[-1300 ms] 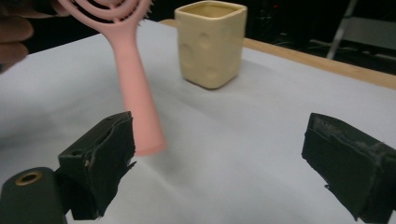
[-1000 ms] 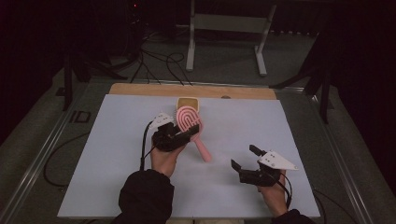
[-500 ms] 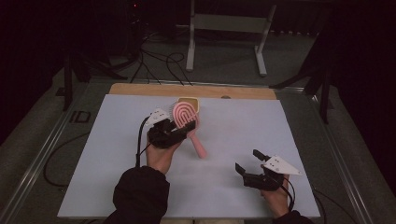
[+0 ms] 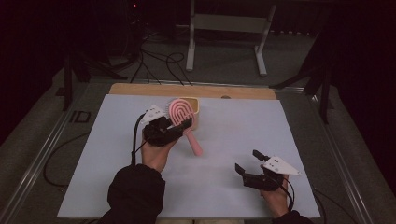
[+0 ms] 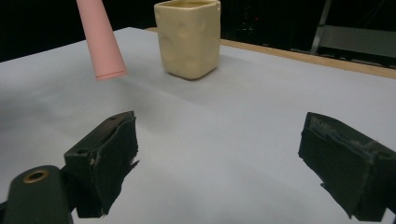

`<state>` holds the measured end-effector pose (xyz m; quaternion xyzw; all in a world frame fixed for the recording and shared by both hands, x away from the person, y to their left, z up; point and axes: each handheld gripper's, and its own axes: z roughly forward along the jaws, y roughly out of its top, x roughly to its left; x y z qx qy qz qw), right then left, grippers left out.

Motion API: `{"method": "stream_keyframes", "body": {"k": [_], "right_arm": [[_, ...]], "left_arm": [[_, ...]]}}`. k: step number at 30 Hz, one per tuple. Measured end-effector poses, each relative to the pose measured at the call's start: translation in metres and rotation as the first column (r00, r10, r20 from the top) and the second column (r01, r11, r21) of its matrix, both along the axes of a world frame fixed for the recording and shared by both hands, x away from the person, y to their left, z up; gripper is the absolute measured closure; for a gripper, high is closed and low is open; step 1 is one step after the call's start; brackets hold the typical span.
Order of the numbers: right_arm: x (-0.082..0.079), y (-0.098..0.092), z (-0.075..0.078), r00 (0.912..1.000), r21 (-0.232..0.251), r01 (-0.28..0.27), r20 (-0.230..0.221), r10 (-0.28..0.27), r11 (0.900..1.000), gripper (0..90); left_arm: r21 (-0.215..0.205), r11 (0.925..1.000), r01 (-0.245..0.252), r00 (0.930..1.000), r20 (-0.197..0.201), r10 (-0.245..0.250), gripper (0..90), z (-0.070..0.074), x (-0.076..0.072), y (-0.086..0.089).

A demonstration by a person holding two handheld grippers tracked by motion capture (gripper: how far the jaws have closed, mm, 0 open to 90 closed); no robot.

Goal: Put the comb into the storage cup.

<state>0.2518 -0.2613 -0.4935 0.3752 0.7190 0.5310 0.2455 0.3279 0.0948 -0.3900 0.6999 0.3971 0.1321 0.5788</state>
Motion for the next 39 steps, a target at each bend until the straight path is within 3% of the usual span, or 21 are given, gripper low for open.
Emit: {"method": "stream_keyframes", "body": {"k": [14, 39], "right_arm": [[0.000, 0.001, 0.000, 1.0000, -0.001, -0.003, -0.004, 0.003, 1.000, 11.3], [0.001, 0.003, -0.002, 0.9997, -0.004, -0.017, -0.015, 0.017, 1.000, 11.4]], "left_arm": [[0.028, 0.9995, -0.010, 0.9998, 0.015, 0.010, 63.1, 0.012, 0.003, 0.009], [0.066, 0.9972, -0.035, 0.9992, 0.020, 0.034, 63.1, 0.018, 0.013, 0.018]]}}
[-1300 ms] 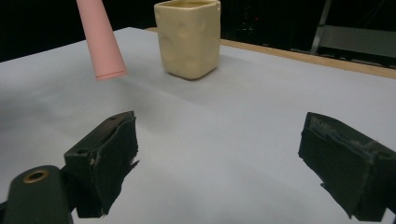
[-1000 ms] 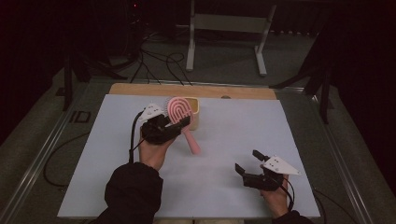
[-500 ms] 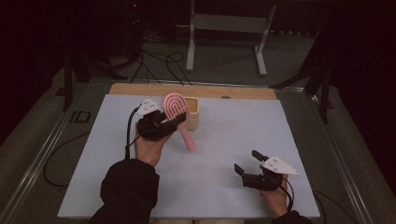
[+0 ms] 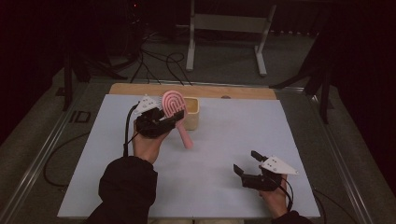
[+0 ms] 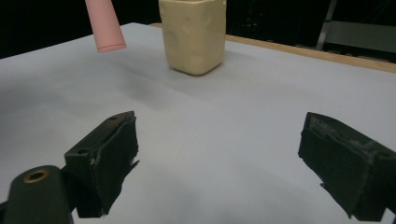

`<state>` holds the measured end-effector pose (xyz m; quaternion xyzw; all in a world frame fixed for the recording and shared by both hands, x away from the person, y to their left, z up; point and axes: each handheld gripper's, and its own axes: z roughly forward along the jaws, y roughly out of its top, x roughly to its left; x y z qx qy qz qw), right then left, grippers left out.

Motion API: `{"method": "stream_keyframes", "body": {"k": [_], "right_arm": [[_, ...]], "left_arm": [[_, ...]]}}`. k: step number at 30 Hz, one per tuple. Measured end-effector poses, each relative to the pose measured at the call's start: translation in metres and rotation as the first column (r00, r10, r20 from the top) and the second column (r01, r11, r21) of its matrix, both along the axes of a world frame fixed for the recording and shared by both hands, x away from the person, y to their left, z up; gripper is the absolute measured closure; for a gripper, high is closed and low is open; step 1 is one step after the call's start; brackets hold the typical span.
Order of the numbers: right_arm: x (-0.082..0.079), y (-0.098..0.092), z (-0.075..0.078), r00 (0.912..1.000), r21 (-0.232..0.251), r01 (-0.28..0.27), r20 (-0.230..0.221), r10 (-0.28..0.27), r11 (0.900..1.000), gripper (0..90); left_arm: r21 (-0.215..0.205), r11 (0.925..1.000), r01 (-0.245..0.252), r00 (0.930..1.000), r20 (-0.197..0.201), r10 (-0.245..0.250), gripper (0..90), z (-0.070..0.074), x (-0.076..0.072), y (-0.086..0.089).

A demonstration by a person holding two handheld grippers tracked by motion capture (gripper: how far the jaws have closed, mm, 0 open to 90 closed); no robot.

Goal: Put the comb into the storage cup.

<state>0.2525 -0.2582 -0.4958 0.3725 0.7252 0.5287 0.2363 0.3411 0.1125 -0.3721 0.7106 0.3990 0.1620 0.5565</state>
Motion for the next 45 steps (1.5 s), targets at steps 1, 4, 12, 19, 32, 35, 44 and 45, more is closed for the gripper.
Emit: {"method": "stream_keyframes", "body": {"k": [1, 4, 12, 19, 32, 35, 44, 45], "right_arm": [[0.000, 0.000, 0.000, 1.0000, -0.001, -0.001, 0.000, 0.001, 1.000, 11.4], [0.000, 0.000, 0.000, 1.0000, -0.001, -0.001, -0.003, 0.001, 1.000, 11.4], [0.000, 0.001, 0.000, 1.0000, -0.002, -0.003, -0.004, 0.003, 1.000, 11.4], [0.000, 0.001, -0.001, 1.0000, -0.004, -0.004, -0.004, 0.004, 1.000, 11.4], [0.000, 0.002, -0.002, 0.9999, -0.007, -0.012, -0.012, 0.011, 1.000, 11.4], [0.000, 0.003, -0.002, 0.9998, -0.008, -0.014, -0.011, 0.014, 1.000, 11.4], [0.001, 0.003, -0.003, 0.9998, -0.011, -0.016, -0.013, 0.016, 1.000, 11.4], [0.000, 0.003, -0.003, 0.9998, -0.012, -0.016, -0.013, 0.016, 1.000, 11.4]], "left_arm": [[0.002, 1.0000, -0.002, 1.0000, -0.001, 0.002, 63.1, 0.000, 0.001, 0.001], [0.011, 0.9999, -0.005, 1.0000, 0.002, 0.005, 63.1, 0.001, 0.002, 0.001], [0.015, 0.9998, -0.015, 0.9999, 0.005, 0.015, 63.1, 0.003, 0.005, 0.004], [0.017, 0.9997, -0.020, 0.9998, 0.007, 0.020, 63.1, 0.003, 0.007, 0.004], [0.029, 0.9991, -0.031, 0.9994, 0.018, 0.030, 63.1, 0.007, 0.011, 0.004], [0.029, 0.9989, -0.038, 0.9991, 0.021, 0.037, 63.1, 0.008, 0.012, 0.005], [0.032, 0.9980, -0.055, 0.9982, 0.027, 0.054, 63.1, 0.013, 0.016, 0.007], [0.035, 0.9979, -0.055, 0.9981, 0.029, 0.054, 63.1, 0.013, 0.017, 0.007]]}}
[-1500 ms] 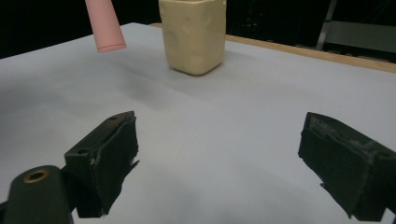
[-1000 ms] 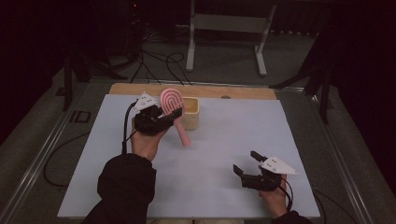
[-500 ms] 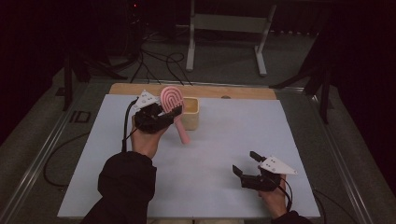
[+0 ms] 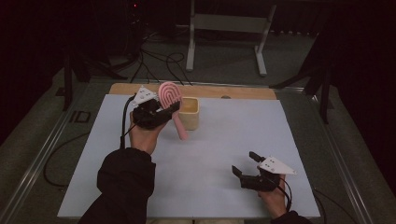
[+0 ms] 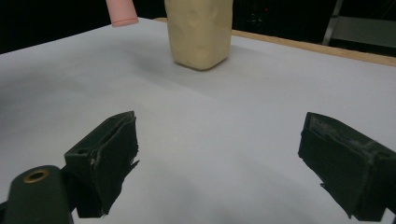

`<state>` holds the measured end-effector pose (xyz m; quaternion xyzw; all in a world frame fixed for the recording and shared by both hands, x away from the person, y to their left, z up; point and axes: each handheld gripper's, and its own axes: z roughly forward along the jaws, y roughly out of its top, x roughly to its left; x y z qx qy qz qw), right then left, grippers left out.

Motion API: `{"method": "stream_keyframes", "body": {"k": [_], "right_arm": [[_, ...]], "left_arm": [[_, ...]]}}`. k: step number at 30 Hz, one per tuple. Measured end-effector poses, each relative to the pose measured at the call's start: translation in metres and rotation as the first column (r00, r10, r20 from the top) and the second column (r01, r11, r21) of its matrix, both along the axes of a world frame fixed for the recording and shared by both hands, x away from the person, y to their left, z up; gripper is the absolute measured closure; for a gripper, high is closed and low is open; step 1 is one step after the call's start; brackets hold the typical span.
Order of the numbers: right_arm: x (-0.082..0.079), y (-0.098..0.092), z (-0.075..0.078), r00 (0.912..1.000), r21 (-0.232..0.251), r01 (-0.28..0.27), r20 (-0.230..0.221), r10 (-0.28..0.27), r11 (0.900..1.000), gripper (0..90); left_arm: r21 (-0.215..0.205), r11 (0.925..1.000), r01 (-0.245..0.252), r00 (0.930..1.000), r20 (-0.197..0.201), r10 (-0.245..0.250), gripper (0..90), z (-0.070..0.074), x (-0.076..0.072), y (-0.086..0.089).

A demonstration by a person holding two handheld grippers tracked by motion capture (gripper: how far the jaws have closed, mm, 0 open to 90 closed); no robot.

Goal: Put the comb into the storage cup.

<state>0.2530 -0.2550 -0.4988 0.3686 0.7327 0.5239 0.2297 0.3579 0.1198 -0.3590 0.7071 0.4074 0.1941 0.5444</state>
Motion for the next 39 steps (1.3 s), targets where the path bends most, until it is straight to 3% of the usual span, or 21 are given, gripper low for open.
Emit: {"method": "stream_keyframes", "body": {"k": [39], "right_arm": [[0.000, 0.003, -0.002, 0.9998, -0.011, -0.019, -0.010, 0.019, 1.000, 11.4]], "left_arm": [[0.052, 0.9976, -0.047, 0.9988, 0.016, 0.046, 63.0, 0.008, 0.015, 0.003]]}}
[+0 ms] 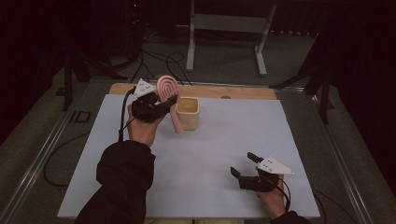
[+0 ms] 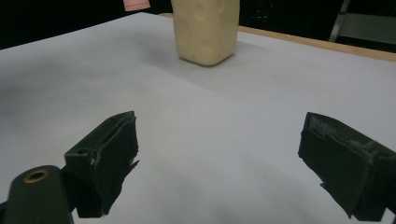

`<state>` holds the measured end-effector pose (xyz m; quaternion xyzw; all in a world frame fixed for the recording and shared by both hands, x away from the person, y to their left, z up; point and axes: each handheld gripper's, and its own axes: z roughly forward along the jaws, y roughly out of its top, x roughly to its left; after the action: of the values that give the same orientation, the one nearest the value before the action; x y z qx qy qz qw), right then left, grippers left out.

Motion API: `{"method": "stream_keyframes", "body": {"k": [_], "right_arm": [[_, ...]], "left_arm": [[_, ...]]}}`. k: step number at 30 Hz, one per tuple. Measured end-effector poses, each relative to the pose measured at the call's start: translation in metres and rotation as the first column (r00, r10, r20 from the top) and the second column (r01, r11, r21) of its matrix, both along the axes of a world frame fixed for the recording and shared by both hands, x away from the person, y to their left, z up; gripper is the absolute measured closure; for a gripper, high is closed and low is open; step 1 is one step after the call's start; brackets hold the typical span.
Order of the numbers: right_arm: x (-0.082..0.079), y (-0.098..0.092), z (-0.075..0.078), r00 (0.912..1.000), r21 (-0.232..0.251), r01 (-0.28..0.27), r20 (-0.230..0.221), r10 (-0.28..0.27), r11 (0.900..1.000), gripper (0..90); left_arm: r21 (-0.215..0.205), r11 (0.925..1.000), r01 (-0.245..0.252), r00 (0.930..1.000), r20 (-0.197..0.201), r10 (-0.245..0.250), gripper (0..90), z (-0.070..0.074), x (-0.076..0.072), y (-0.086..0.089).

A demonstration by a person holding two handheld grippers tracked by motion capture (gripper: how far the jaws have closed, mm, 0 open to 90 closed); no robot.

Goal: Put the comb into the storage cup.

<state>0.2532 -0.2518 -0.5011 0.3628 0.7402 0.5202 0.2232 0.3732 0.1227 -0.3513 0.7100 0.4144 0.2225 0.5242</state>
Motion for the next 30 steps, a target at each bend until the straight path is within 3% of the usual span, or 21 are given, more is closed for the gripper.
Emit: {"method": "stream_keyframes", "body": {"k": [30], "right_arm": [[0.000, 0.001, -0.001, 1.0000, -0.001, -0.008, -0.005, 0.008, 1.000, 11.4]], "left_arm": [[0.034, 0.9988, -0.037, 0.9989, 0.030, 0.036, 63.0, 0.016, 0.014, -0.003]]}}
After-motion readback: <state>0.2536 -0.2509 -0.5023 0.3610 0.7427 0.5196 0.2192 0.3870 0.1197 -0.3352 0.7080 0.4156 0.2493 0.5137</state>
